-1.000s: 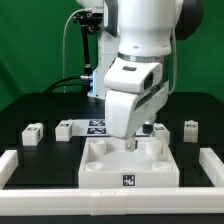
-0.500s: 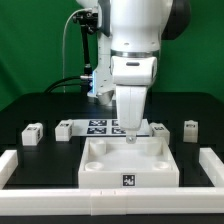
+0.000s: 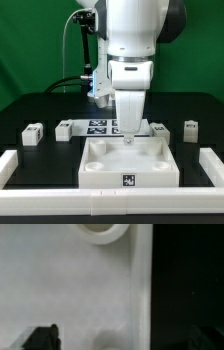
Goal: Assemble one leg
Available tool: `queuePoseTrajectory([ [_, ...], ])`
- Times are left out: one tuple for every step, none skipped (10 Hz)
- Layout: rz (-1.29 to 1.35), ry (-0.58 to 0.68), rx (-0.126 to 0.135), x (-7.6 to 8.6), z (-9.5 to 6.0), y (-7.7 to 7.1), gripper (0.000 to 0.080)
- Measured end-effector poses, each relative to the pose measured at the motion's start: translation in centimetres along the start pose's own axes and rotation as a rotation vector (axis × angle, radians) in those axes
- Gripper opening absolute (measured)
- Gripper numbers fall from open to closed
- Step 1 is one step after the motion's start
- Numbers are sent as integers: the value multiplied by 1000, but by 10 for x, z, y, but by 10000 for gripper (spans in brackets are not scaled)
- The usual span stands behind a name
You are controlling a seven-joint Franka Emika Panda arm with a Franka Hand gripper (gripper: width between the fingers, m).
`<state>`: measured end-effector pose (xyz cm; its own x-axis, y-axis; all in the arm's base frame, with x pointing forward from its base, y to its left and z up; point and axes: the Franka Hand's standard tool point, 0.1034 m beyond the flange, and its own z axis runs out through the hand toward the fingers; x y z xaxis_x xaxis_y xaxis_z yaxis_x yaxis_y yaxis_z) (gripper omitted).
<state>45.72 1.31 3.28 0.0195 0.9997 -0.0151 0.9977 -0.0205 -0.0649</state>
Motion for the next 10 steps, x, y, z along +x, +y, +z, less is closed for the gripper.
queuePoseTrajectory([
  [-33, 8, 2, -3, 12, -6, 650],
  [-32, 13, 12, -5, 21, -13, 650],
  [-29, 15, 19, -8, 26, -16, 650],
  [-26, 16, 22, -10, 28, -17, 650],
  [-22, 16, 21, -10, 27, -17, 650],
  [-22, 16, 18, -10, 26, -16, 638],
  [-21, 16, 20, -10, 27, -16, 467],
  [-21, 16, 20, -10, 27, -16, 467],
  [-21, 16, 20, -10, 27, -16, 284],
  [-21, 16, 20, -10, 27, -16, 149],
])
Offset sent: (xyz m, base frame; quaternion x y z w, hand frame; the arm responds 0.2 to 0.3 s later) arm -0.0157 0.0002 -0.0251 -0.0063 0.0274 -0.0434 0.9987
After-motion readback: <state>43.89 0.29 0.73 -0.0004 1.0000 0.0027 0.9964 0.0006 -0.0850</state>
